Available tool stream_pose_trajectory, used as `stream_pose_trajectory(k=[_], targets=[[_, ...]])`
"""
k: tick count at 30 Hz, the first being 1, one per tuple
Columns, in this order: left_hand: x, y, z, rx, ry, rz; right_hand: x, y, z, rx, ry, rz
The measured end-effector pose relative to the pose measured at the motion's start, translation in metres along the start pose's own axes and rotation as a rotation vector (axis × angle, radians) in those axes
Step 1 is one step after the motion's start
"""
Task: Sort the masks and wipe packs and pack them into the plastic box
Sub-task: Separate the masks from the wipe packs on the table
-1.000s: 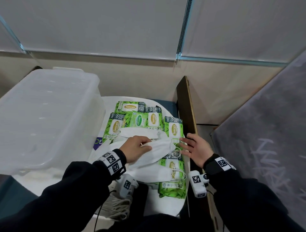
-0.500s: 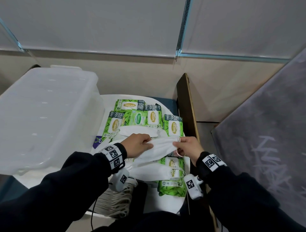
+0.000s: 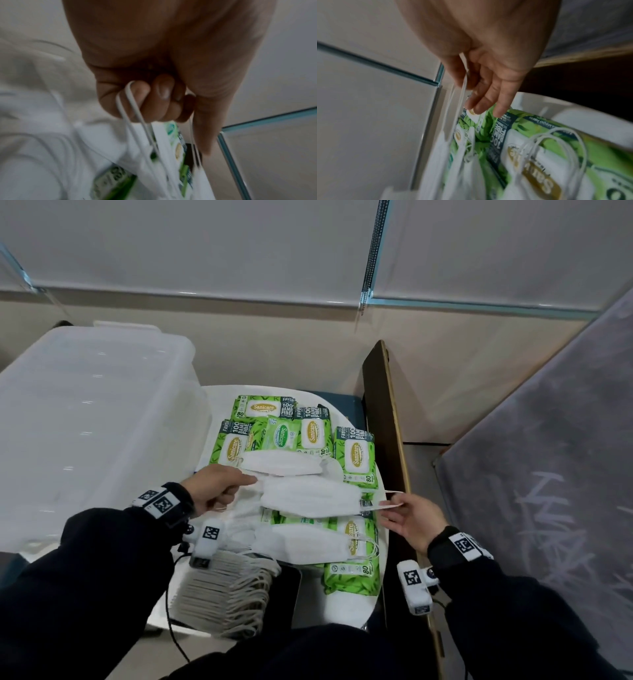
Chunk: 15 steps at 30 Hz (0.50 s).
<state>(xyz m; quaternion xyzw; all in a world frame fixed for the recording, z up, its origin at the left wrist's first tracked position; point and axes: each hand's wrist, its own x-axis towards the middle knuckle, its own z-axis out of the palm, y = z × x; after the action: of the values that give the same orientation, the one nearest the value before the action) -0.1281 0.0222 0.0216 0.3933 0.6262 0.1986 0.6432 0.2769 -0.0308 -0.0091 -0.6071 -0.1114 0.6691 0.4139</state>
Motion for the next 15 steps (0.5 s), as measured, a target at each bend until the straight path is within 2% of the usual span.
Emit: stream_pose_trajectory(k=[2, 3, 7, 10, 15], targets=[[-0.001, -0.014, -0.014, 0.053, -0.053, -0.077, 0.002, -0.001, -0.007, 0.154, 0.015, 0.029], [-0.003, -0.02, -0.018, 0.117, -0.075, -0.11, 0.001, 0.0, -0.008, 0.149, 0.018, 0.045], [-0.007, -0.032, -0.021, 0.295, -0.088, -0.197, -0.001, 0.015, -0.002, -0.197, -0.01, 0.138], [-0.006, -0.037, -0.019, 0.358, -0.085, -0.189, -0.001, 0.026, 0.005, -0.49, -0.042, 0.135], [-0.004, -0.04, -0.014, 0.529, -0.088, -0.171, 0.004, 0.039, 0.009, -0.645, -0.035, 0.13]])
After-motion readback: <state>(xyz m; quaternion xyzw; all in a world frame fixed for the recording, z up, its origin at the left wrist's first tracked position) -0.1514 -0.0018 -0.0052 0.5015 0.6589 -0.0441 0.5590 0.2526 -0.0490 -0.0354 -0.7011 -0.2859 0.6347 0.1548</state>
